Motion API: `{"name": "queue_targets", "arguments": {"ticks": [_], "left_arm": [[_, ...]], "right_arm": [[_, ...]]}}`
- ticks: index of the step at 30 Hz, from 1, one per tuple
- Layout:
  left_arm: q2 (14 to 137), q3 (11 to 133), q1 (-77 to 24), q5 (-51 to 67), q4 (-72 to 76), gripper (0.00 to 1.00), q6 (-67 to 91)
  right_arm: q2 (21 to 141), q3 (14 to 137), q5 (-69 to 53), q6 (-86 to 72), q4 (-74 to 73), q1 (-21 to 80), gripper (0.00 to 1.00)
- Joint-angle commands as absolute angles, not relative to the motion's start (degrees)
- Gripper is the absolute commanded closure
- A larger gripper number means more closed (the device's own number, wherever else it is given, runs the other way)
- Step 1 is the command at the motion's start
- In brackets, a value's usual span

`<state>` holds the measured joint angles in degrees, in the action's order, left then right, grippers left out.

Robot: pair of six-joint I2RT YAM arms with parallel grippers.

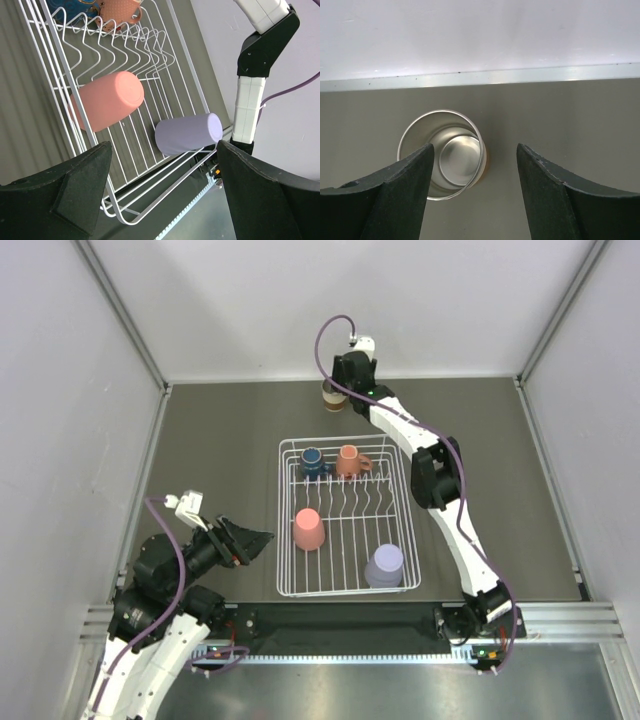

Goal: Load the cups into the dish rack

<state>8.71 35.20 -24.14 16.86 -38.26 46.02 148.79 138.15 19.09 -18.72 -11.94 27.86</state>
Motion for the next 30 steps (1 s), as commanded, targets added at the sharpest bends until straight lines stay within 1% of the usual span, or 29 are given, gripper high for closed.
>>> {"name": "queue_targets", "arguments": {"ticks": [1,5,11,17,18,26,27,29,30], "left_arm": [[8.7,36.4,-24.3,15.9,-37.5,0.09,44.6],[9.1,36.0,-24.3,15.9,-36.8,0.09,44.6],[9.7,35.9,-24.3,15.9,-36.6,0.09,44.4],[9.6,35.8,-24.3,15.5,-37.0,0.09,44.4],[9.6,35.8,-24.3,15.5,-37.2,0.09,44.4],[9.4,37.4,-24.3,14.4,-40.5,0.09,44.1],[9.3,38.2,-24.3,13.9,-41.0,0.09,44.1],[9.3,38.9,-24.3,13.6,-41.6,0.09,44.2],[9.4,39.5,-24.3,13.4,-41.6,0.09,44.6]], "right_arm": [[150.8,140.4,18.1,-19.5,-10.0,27.4,0.35],[151.3,140.6,17.2,-19.1,-10.0,27.4,0.39],[152.1,140.8,16.3,-19.1,-10.2,27.4,0.41],[152.5,141.2,15.6,-19.5,-9.7,27.4,0.47],[152.6,141.3,15.2,-19.9,-9.7,27.2,0.54],[151.4,141.3,14.4,-19.2,-9.1,27.2,0.74],[150.9,141.2,14.2,-19.1,-9.1,27.2,0.81],[149.9,140.9,14.5,-19.0,-9.2,27.2,0.9],[149.5,140.7,14.6,-19.1,-9.1,27.0,0.91]]}}
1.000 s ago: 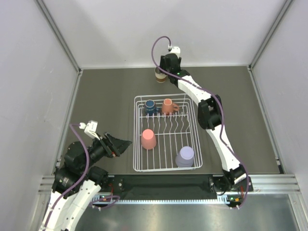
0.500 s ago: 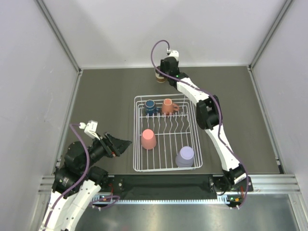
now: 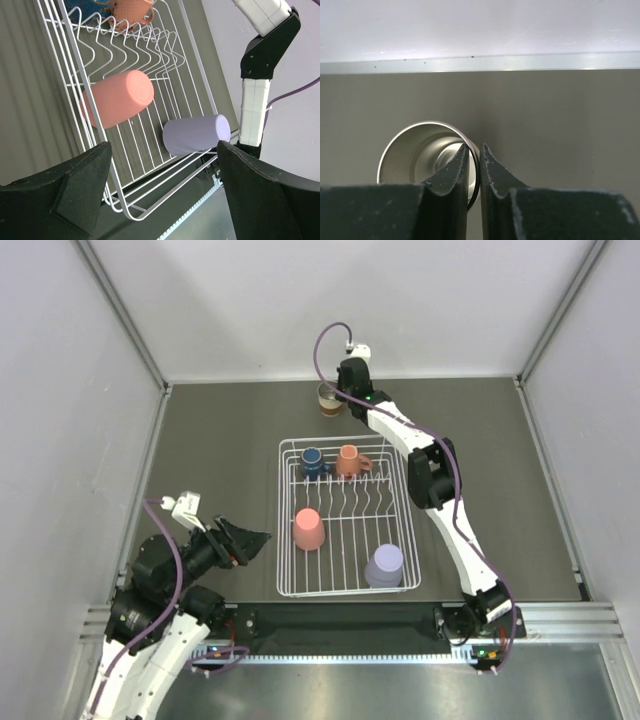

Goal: Load the cups into the dish rack

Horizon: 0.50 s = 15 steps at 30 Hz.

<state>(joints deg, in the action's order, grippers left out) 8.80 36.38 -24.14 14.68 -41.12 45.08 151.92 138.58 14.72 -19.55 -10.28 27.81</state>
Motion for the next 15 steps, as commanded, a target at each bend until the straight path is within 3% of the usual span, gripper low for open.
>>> {"name": "queue_targets", "arguments": {"ticks": [1,6,10,15], "left_arm": [[9.6,39.7,-24.3,13.3,-41.7,0.09,44.8],[10.6,42.1,-24.3,12.8,-43.2,0.09,46.6],[10.8,44.0,-24.3,13.1,-44.3,0.09,49.8],[10.0,46.4,-24.3,13.8,-45.2,0.06,54.2]], "right_arm": [[149.1,140.2,14.9,-19.1,-9.3,27.0,0.92],[144.5,138.6,14.9,-18.5,-9.2,26.5,1.0],[137.7,133.5,14.2,-19.3,-9.5,25.3,1.0],[120.2,120.9,11.5,-24.7,-7.7,23.5,1.0]]}}
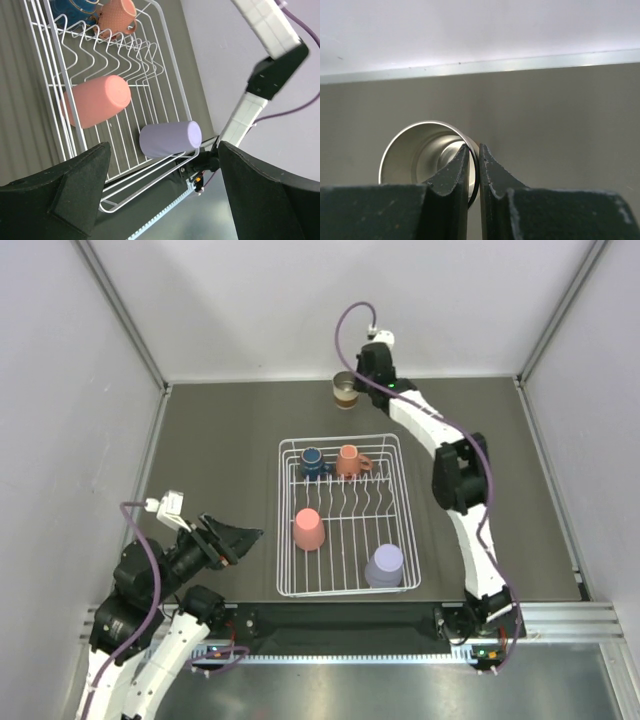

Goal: Load the cups into the dish rack

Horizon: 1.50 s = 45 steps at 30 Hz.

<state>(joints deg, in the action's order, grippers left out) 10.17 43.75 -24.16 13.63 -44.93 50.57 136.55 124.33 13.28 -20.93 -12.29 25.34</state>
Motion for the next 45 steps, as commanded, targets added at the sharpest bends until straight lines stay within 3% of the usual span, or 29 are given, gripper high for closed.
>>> {"name": "queue_targets", "arguments": {"ticks": [1,13,23,34,39,45], "left_arm": [[9.8,46.7,-24.3,13.8,-45.1,0.06,54.7],[11.9,50.3,-24.3,21.7,-37.7,0.01,56.2],[16.7,46.6,-24.2,28.2,-20.9,0.01,62.0],[25.2,42.2,-24.2,34.6,-1.4,0.01,66.1],[27.3,34.5,-24.3,35.7,20.9,0.01,73.4],[33.8,32.8,-30.1,34.0,29.5,0.01,71.9]], "right_arm": [[117.5,116.6,10.6,-25.3,-7.6,23.3,1.0],[73.7,77.9,-4.0,-33.4,-4.9,23.3,1.0],[42.0,59.2,-12.7,-38.6,-11.3,23.3,1.0],[24.0,44.0,-23.4,-47.9,-14.0,23.3,1.0],[17.8,35.3,-30.6,-59.0,2.2,23.2,1.0],[19.9,32.4,-36.9,-63.7,11.6,23.3,1.0]]}}
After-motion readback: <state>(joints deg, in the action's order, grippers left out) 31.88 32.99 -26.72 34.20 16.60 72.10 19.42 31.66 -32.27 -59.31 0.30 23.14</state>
